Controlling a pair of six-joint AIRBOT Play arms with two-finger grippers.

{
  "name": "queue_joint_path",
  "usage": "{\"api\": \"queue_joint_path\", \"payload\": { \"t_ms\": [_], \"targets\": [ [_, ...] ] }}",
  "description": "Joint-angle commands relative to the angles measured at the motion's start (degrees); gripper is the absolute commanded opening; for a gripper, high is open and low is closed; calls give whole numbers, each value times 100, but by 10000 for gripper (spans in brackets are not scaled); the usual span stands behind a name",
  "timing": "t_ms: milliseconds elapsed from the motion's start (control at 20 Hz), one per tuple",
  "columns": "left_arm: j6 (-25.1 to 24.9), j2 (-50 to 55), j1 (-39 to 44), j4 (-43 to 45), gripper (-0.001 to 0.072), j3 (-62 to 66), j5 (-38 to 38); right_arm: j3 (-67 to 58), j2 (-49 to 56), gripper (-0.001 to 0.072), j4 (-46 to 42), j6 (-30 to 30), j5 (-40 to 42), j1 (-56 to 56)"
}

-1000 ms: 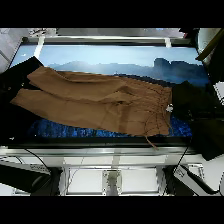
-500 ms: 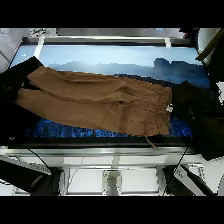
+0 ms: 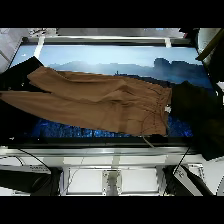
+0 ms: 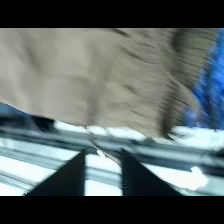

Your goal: Fold the clothes and pants, and hang the long-sleeved shirts on hangers.

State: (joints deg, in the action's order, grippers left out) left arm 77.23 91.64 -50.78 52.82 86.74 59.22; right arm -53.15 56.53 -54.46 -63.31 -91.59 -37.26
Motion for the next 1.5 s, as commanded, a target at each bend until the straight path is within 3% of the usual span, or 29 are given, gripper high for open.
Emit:
{"api": "queue_joint_path", "payload": {
  "t_ms": [0, 100, 200, 650, 800, 1450],
  "targets": [
    [-28, -767, -232, 472, 13, 4, 542, 822, -149, 138, -640, 433, 483, -83],
    [-17, -997, -225, 527, 13, 4, 774, 1687, -140, 148, -584, 446, 1036, -173],
    [-13, -1082, -195, 520, 13, 2, 964, 2310, -136, 382, -579, 468, 1410, -219],
    [-13, -1073, 0, 529, 13, -2, 1093, 2835, 573, 382, -79, 994, 1534, -199],
    [-13, -1073, 4, 527, 13, -2, 1099, 2828, 793, 383, 1147, 1672, 1875, -199],
    [-15, -1073, 4, 531, 13, -2, 1093, 2806, 833, 383, 1075, 1478, 2190, -199]
  ]
}}
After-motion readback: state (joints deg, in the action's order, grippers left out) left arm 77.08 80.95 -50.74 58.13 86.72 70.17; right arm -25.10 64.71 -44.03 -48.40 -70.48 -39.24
